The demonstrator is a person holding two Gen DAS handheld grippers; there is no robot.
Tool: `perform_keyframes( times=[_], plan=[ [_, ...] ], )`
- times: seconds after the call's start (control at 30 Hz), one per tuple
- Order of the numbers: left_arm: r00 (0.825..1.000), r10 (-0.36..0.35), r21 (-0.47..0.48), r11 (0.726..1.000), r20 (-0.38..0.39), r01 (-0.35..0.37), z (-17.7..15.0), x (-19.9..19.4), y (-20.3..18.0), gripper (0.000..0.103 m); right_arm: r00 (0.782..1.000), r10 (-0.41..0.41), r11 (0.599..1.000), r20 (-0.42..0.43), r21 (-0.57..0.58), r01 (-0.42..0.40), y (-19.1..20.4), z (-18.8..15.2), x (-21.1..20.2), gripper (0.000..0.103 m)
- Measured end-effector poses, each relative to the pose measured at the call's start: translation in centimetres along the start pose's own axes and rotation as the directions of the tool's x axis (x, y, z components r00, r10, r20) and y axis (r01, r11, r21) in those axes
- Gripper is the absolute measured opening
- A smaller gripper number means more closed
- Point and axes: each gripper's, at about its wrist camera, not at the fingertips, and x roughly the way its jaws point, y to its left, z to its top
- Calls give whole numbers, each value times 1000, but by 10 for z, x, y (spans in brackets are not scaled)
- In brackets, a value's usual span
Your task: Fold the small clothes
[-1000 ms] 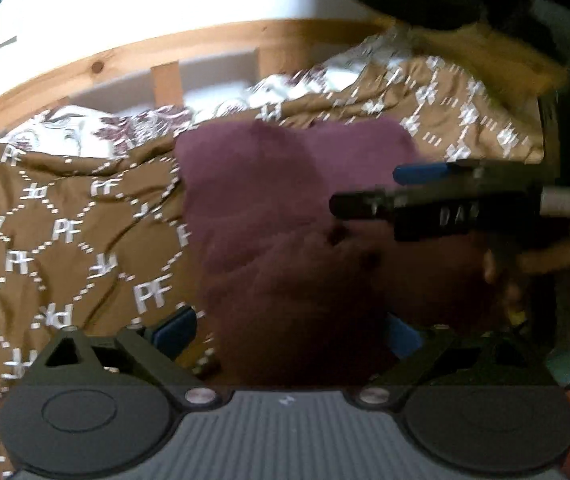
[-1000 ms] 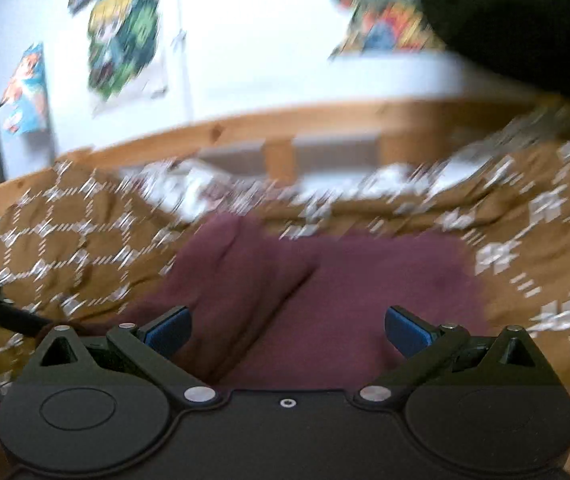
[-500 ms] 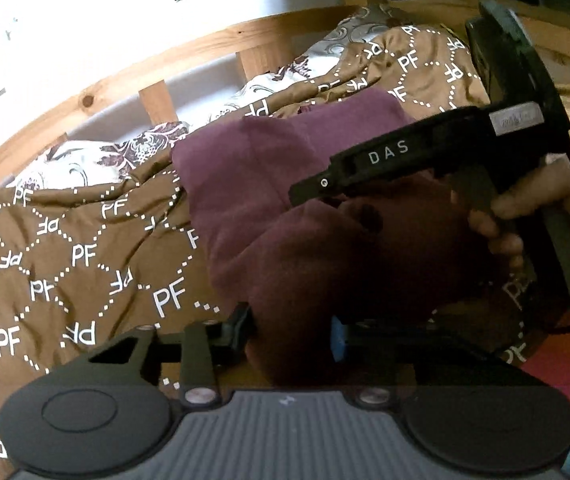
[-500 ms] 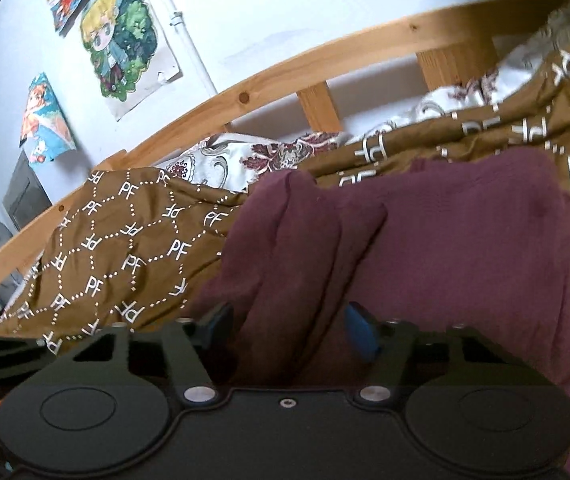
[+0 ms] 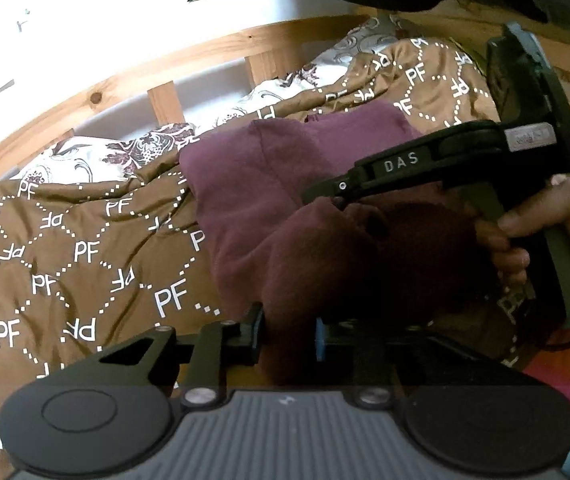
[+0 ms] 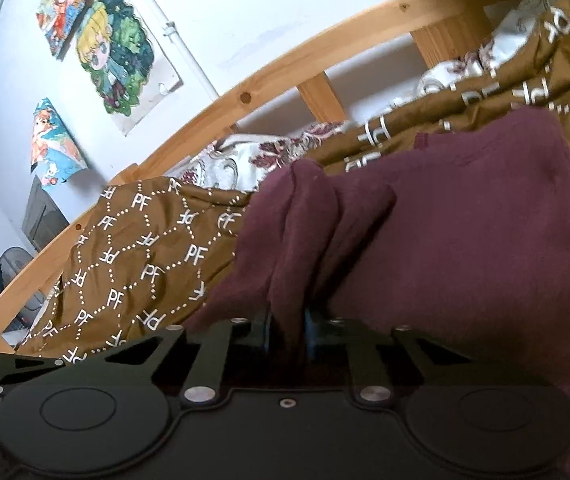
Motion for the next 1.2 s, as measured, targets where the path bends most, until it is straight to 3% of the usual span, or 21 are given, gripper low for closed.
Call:
perform_keyframes(
  times=[0.3,0.7,1.2],
  plan=[
    [998,-46,29,999,45,44,13,-6,-24,23,994,-37,996,105,-79,45,9,19,-30,14],
    [989,-128,54,991,69,125,28,5,-55,23,980,-116,990,164,-58,128,-5,30,-63,14],
    [960,-266,77,963,84,260,39,20,-96,23,930,-312,949,191,21,314,-36,24,-110,14]
  ],
)
